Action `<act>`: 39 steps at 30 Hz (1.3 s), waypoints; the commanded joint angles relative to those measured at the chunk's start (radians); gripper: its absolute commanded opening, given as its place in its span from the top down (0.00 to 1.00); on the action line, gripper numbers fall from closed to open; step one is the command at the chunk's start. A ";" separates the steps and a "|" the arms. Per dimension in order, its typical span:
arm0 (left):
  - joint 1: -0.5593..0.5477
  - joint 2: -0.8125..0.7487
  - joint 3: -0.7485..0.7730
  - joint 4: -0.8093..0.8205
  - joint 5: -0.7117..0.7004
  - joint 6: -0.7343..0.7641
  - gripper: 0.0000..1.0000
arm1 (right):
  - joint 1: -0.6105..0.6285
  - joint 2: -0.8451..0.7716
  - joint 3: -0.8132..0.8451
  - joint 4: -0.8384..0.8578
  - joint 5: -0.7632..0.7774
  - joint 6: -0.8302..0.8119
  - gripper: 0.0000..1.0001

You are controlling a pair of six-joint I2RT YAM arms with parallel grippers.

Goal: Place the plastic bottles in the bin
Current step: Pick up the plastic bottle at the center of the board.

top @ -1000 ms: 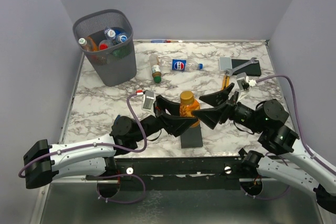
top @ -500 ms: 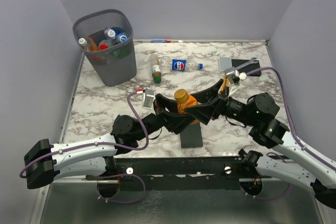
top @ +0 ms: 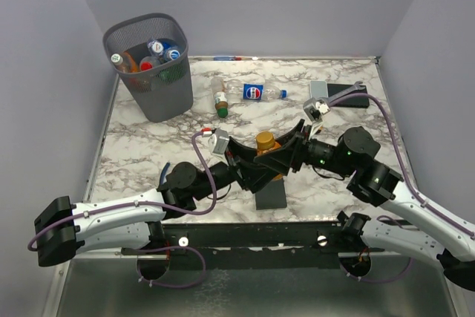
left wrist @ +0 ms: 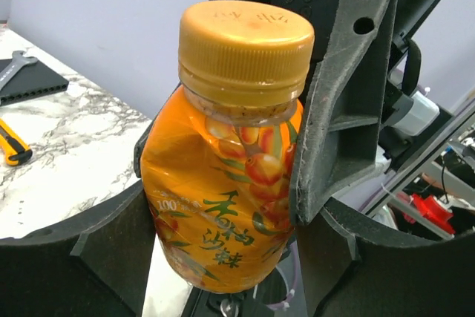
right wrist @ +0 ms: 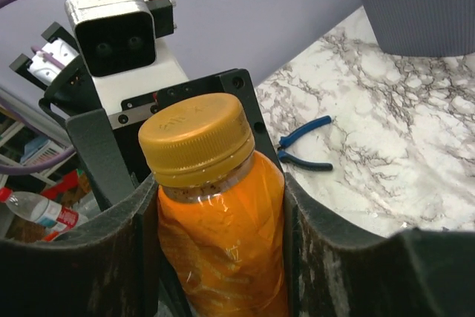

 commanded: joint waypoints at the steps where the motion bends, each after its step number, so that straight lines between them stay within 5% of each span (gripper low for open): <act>1: -0.006 -0.044 0.018 0.044 -0.045 0.010 0.61 | 0.004 -0.016 -0.004 -0.092 0.044 -0.013 0.63; 6: -0.007 -0.094 -0.018 0.041 -0.098 0.015 0.06 | 0.004 -0.075 -0.026 -0.073 0.112 -0.013 0.67; 7: -0.007 -0.110 -0.028 0.041 -0.113 0.016 0.01 | 0.004 -0.088 -0.028 -0.074 0.130 -0.016 0.68; 16: -0.006 -0.324 0.017 -0.181 -0.313 0.114 0.01 | 0.004 -0.171 -0.044 -0.194 0.144 -0.111 0.69; 27: -0.005 0.048 0.415 -0.553 -0.138 0.006 0.20 | 0.004 -0.161 -0.104 -0.133 0.052 -0.115 0.69; 39: -0.006 0.134 0.466 -0.708 -0.167 -0.091 0.33 | 0.004 -0.166 -0.103 -0.142 0.068 -0.122 0.69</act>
